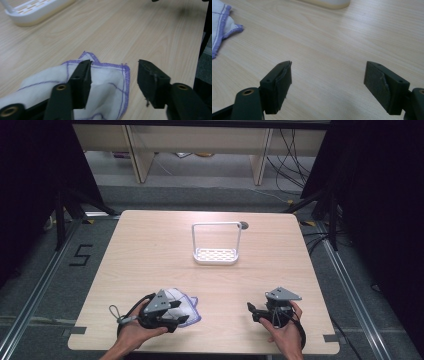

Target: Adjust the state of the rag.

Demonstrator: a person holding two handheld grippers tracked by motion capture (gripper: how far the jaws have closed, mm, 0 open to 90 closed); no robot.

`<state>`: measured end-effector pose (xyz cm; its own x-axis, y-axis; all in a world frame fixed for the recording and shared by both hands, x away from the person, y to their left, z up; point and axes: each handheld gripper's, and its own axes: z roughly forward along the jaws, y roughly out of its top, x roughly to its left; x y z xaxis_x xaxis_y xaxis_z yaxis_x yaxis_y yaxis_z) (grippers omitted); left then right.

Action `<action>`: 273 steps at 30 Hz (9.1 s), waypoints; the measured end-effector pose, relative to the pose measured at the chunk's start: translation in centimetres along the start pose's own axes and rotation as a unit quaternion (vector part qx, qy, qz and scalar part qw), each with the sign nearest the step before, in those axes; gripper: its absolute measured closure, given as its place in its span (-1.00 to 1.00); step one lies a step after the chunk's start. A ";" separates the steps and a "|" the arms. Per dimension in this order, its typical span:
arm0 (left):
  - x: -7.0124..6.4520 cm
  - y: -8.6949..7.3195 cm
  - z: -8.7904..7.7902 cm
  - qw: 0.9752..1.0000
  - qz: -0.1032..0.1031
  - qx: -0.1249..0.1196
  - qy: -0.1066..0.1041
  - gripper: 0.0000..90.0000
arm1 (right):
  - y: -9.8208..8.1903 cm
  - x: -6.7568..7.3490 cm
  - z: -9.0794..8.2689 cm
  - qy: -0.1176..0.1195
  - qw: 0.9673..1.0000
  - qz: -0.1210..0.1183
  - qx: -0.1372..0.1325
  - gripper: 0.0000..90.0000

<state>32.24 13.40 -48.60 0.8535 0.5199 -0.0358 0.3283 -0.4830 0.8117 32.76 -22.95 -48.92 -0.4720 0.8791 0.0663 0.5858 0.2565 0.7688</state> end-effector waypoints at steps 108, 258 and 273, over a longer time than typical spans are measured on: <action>6.8 -1.3 -13.1 0.972 -0.117 -0.200 0.029 0.99 | 9.7 10.2 0.9 0.181 0.972 -0.149 -0.013 0.91; 8.9 -0.8 -1.3 0.983 -0.153 -0.013 0.105 -0.30 | -3.0 3.8 -4.0 0.088 0.985 -0.081 0.125 0.66; 12.5 0.8 1.5 0.979 -0.151 0.013 0.136 -0.29 | 2.6 1.0 -1.9 0.049 0.994 -0.076 0.065 0.16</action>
<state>43.75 18.42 -49.31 0.5779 0.8083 -0.1128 0.5629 -0.2947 0.7722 32.53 -22.19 -45.62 -0.6194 0.7847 0.0231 0.5804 0.4380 0.6865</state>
